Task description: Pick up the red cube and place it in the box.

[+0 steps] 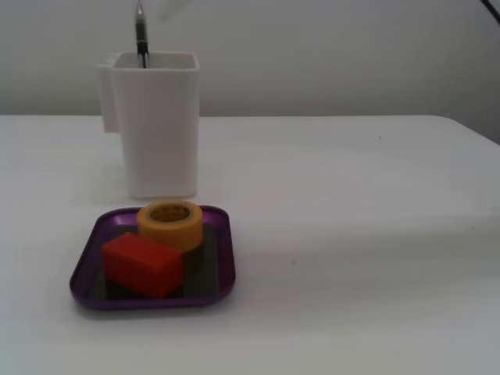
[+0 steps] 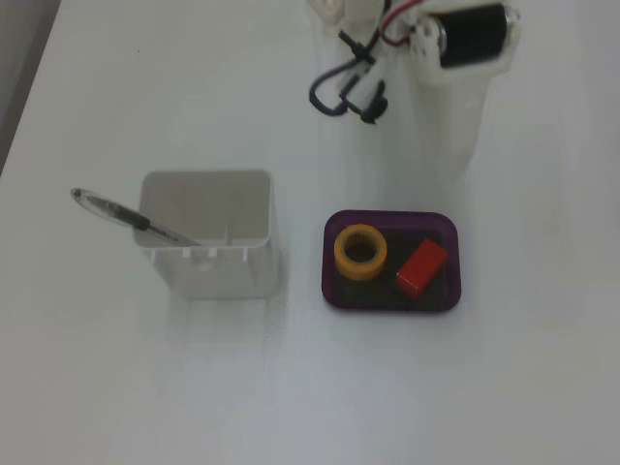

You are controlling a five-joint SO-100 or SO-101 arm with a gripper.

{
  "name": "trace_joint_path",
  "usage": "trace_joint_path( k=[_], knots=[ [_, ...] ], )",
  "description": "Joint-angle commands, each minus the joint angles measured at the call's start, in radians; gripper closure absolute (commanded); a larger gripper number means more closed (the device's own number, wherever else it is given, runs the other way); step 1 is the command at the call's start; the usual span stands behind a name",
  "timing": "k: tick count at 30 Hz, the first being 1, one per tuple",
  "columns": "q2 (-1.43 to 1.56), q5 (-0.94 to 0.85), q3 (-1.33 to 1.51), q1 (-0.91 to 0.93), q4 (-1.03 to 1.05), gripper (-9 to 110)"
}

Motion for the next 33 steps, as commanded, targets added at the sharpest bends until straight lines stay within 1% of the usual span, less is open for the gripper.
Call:
trace_joint_path(
  k=[1,5,8,16,22,26,33],
  knots=[
    [0.069,0.101,-0.075,0.057,0.021,89],
    [0.124,0.213,0.023,0.104,0.021,89],
    [0.202,0.259,0.137,0.114,0.021,89],
    [0.538,0.264,0.483,0.120,0.020,89],
    [0.808,0.272,0.865,0.121,0.012,89],
    [0.989,0.270,1.178,0.123,-0.097,89],
    [1.315,0.258,1.709,0.123,-0.376,89]
  ],
)
